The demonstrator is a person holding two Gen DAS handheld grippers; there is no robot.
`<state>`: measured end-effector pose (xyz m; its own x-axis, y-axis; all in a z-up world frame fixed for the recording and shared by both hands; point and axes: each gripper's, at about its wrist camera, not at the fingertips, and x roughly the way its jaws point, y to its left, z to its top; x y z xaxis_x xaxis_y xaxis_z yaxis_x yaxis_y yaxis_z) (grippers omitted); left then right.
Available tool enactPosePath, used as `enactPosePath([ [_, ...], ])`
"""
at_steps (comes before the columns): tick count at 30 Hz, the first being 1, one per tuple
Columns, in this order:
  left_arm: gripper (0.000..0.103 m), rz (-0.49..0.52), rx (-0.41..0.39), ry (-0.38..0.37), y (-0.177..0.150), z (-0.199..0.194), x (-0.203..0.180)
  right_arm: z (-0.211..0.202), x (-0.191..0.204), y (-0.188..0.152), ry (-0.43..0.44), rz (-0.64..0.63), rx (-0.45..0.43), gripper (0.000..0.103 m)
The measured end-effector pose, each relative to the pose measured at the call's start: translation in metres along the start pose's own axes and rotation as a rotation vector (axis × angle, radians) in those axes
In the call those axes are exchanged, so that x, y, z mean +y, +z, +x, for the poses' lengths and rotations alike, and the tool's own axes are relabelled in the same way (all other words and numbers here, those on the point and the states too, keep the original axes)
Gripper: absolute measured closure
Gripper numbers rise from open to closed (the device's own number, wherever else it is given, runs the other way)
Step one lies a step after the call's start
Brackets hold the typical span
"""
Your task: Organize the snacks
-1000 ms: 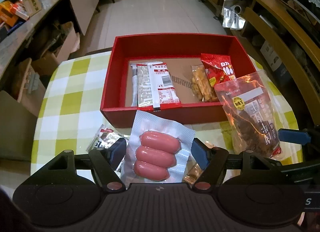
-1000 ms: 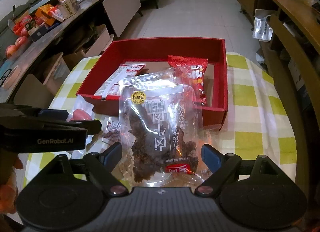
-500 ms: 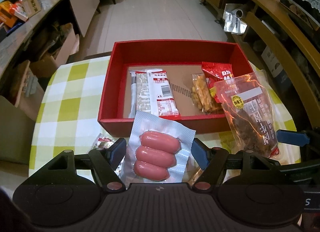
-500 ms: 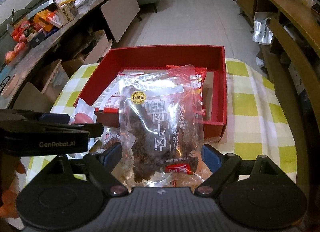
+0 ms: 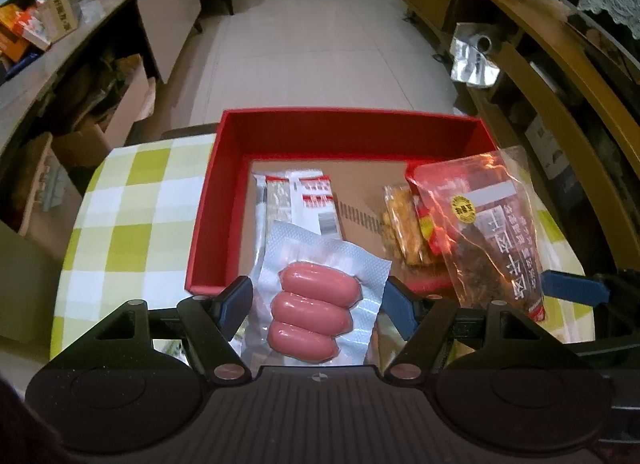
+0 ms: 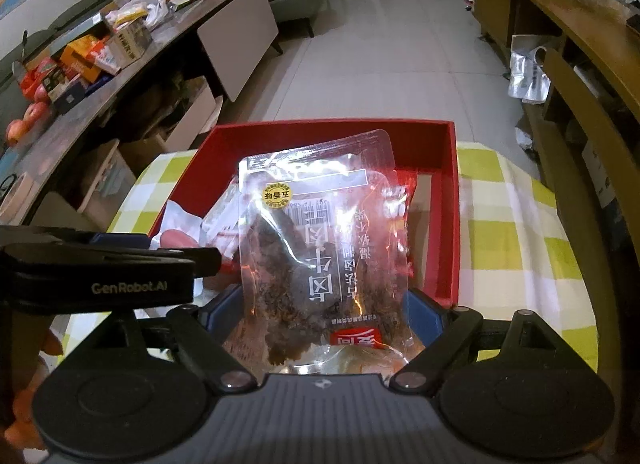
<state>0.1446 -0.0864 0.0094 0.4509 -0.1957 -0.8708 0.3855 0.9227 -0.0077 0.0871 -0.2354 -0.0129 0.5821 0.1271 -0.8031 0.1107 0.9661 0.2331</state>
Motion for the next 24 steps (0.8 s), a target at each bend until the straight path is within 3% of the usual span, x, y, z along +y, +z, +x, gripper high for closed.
enactPosePath([
  [24, 0.024, -0.057, 0.028, 0.055, 0.041, 0.065, 0.006, 0.067, -0.016, 0.037, -0.082, 0.009, 0.011, 0.008],
])
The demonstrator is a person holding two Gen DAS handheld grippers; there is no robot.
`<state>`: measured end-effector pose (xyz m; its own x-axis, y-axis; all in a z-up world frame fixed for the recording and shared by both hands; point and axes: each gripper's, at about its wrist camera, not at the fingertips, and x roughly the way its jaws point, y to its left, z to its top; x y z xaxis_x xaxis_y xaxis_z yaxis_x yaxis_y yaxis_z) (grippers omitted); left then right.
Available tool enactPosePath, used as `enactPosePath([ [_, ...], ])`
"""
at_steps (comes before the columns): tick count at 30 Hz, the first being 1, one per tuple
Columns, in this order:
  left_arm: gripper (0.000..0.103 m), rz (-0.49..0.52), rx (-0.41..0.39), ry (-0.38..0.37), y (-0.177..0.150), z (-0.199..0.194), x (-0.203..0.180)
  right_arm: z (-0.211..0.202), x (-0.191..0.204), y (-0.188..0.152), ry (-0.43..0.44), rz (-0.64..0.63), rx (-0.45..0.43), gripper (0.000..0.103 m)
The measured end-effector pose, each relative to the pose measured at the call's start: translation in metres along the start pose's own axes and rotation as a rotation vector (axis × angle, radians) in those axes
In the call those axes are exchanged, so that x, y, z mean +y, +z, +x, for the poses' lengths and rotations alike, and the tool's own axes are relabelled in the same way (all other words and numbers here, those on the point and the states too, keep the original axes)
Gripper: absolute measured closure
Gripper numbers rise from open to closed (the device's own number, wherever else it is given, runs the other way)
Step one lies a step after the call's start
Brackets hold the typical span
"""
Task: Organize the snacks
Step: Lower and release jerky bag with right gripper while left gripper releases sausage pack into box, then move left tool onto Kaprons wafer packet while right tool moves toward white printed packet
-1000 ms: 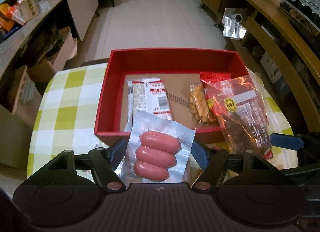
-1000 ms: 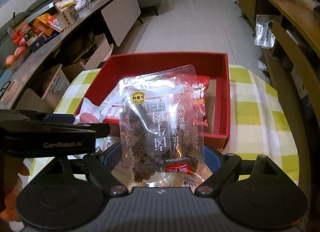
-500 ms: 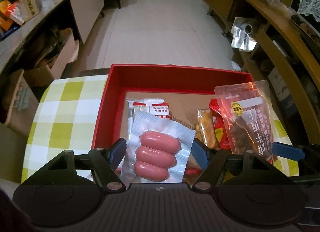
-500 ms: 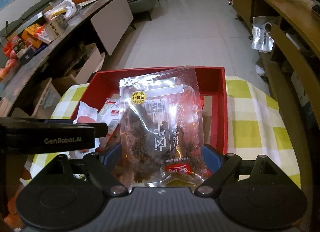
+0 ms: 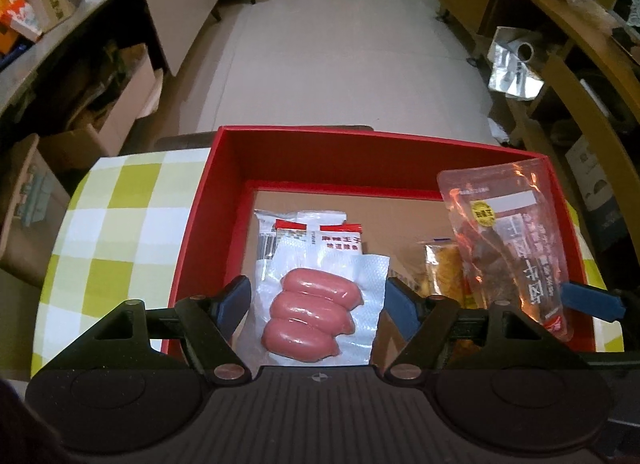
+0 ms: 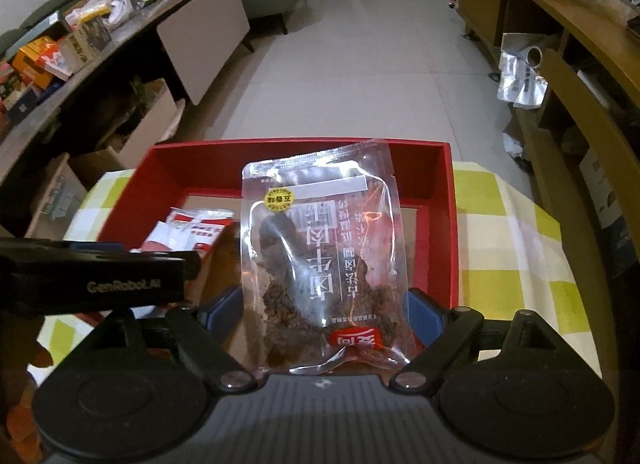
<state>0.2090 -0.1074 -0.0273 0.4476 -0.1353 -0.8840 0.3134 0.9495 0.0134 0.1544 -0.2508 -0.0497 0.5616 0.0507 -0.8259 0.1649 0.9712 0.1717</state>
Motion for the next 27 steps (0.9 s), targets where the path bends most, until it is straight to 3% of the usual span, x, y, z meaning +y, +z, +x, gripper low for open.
enactPosePath([
  [6, 0.016, -0.006, -0.001, 0.008, 0.002, 0.002, -0.001, 0.003, -0.002, 0.001, -0.001, 0.004, 0.001, 0.007],
  [27, 0.009, -0.056, -0.017, -0.008, 0.002, -0.018, 0.019, -0.012, -0.002, 0.000, -0.047, -0.007, -0.024, 0.007],
])
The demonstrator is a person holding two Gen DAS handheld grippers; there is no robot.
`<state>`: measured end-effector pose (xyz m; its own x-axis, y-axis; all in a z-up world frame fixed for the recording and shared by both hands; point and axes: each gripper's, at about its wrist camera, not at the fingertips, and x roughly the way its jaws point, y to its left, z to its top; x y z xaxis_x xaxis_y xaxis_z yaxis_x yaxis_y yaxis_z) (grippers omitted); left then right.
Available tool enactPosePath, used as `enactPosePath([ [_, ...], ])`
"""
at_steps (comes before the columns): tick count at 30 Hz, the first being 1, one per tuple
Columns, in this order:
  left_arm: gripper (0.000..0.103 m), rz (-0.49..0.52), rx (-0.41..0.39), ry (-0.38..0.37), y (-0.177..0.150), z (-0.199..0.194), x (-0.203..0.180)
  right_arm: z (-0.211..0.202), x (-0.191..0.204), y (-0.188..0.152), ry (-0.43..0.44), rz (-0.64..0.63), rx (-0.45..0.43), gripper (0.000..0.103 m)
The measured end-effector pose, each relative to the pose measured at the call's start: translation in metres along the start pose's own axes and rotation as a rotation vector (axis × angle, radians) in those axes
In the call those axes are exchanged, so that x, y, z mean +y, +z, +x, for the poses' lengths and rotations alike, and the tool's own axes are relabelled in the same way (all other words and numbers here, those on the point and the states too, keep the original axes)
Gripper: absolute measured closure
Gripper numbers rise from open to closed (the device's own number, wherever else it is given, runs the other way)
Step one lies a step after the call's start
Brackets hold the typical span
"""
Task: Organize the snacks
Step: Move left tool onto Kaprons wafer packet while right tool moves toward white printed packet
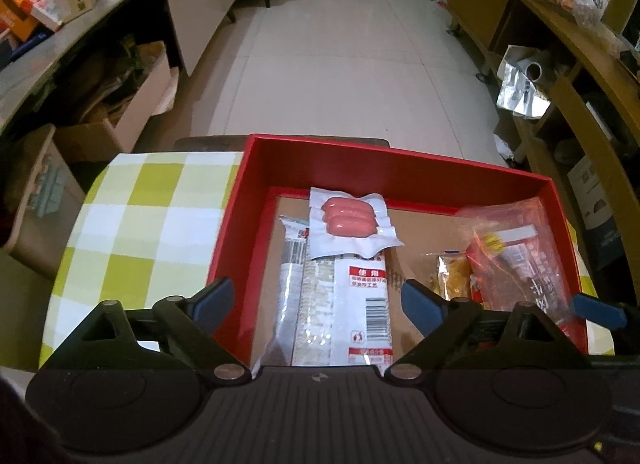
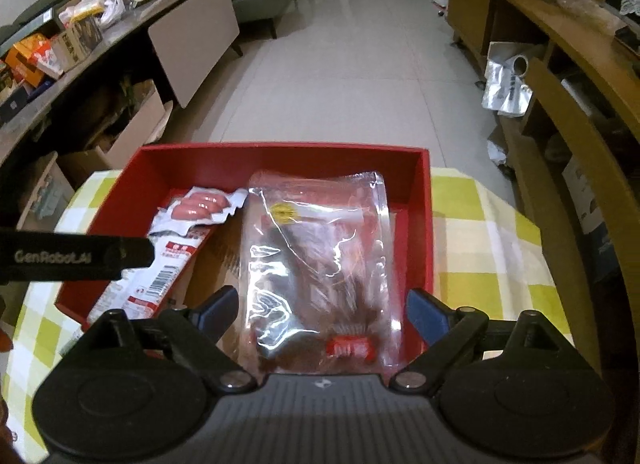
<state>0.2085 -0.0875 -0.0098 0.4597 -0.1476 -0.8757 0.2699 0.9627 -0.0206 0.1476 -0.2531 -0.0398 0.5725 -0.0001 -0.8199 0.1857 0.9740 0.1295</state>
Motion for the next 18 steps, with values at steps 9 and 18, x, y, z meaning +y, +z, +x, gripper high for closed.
enactPosePath([
  [9, 0.009, -0.005, 0.004, 0.007, -0.016, -0.018, 0.018, -0.023, 0.010, -0.008, 0.020, -0.025, -0.019, 0.007],
  [18, 0.008, 0.026, 0.084, 0.021, -0.053, -0.017, 0.046, -0.044, 0.025, -0.032, 0.070, -0.062, 0.007, 0.007],
])
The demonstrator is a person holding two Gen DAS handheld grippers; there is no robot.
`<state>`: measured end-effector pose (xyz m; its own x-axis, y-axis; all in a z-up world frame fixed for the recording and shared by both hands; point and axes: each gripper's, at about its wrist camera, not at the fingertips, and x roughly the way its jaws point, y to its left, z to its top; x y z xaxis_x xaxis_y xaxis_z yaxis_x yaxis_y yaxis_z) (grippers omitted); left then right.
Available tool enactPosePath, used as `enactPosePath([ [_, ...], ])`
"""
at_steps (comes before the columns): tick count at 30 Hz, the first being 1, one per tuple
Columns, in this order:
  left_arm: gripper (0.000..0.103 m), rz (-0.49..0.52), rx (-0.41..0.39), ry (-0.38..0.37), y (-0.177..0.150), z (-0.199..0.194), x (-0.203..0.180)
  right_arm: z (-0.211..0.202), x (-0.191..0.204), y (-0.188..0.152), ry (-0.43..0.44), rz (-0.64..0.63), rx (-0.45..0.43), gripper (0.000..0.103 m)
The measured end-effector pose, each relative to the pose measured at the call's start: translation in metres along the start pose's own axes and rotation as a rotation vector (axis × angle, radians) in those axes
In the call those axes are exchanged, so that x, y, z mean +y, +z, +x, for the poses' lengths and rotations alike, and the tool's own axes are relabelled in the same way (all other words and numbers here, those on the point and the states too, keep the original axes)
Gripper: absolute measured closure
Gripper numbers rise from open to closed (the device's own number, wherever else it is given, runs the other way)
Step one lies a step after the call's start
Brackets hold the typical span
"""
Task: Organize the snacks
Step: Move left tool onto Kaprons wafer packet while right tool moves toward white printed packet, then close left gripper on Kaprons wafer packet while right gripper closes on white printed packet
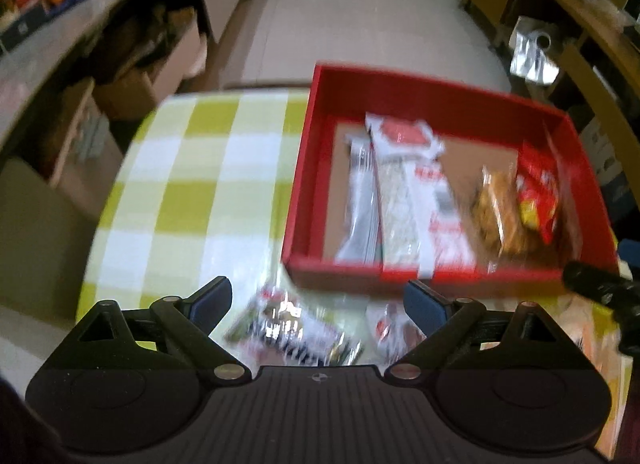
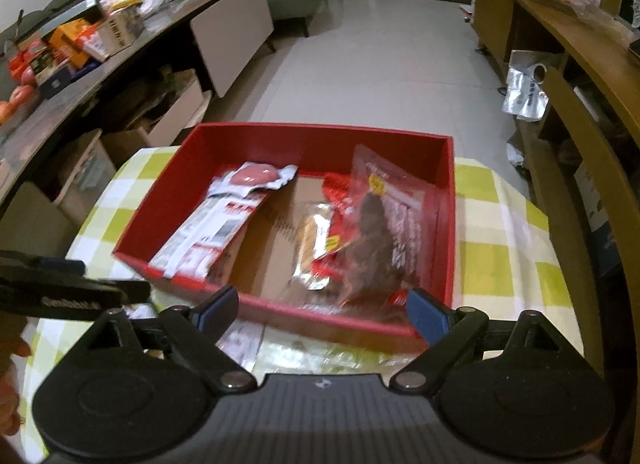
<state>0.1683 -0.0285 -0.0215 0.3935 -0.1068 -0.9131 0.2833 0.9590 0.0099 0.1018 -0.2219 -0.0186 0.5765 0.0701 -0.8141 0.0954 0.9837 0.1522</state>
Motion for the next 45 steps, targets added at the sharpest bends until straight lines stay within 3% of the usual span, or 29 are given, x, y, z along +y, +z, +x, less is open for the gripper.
enactPosePath([
  [3, 0.008, -0.027, 0.044, -0.013, -0.012, 0.008, 0.010, -0.004, 0.007, -0.007, 0.027, -0.002, 0.013, 0.007],
  [8, 0.008, -0.174, 0.146, -0.036, -0.021, 0.027, 0.034, -0.003, 0.022, -0.012, 0.043, -0.040, 0.027, 0.007],
  [16, 0.007, -0.396, 0.195, -0.038, -0.016, 0.051, 0.040, -0.001, 0.022, -0.014, 0.053, -0.061, 0.037, 0.007],
  [18, 0.007, -0.414, 0.210, -0.004, -0.018, 0.060, 0.036, 0.000, 0.019, -0.015, 0.054, -0.065, 0.047, 0.007],
  [22, 0.016, -0.381, 0.187, 0.069, -0.020, 0.057, 0.028, 0.001, 0.017, -0.018, 0.049, -0.088, 0.061, 0.007],
  [24, 0.029, -0.345, 0.183, 0.084, -0.023, 0.052, 0.027, 0.000, 0.017, -0.020, 0.054, -0.095, 0.067, 0.007],
  [27, 0.037, -0.289, 0.177, 0.087, -0.032, 0.045, 0.026, -0.001, 0.018, -0.024, 0.057, -0.102, 0.079, 0.007],
  [35, 0.037, -0.209, 0.233, 0.042, -0.073, 0.024, 0.036, 0.006, 0.034, -0.036, 0.074, -0.134, 0.131, 0.007],
  [42, 0.032, -0.183, 0.190, 0.017, -0.073, 0.013, 0.048, 0.047, 0.070, -0.029, 0.127, -0.284, 0.155, 0.007],
  [45, 0.028, -0.170, 0.216, 0.003, -0.072, 0.023, 0.046, 0.066, 0.080, -0.026, 0.161, -0.321, 0.165, 0.007],
])
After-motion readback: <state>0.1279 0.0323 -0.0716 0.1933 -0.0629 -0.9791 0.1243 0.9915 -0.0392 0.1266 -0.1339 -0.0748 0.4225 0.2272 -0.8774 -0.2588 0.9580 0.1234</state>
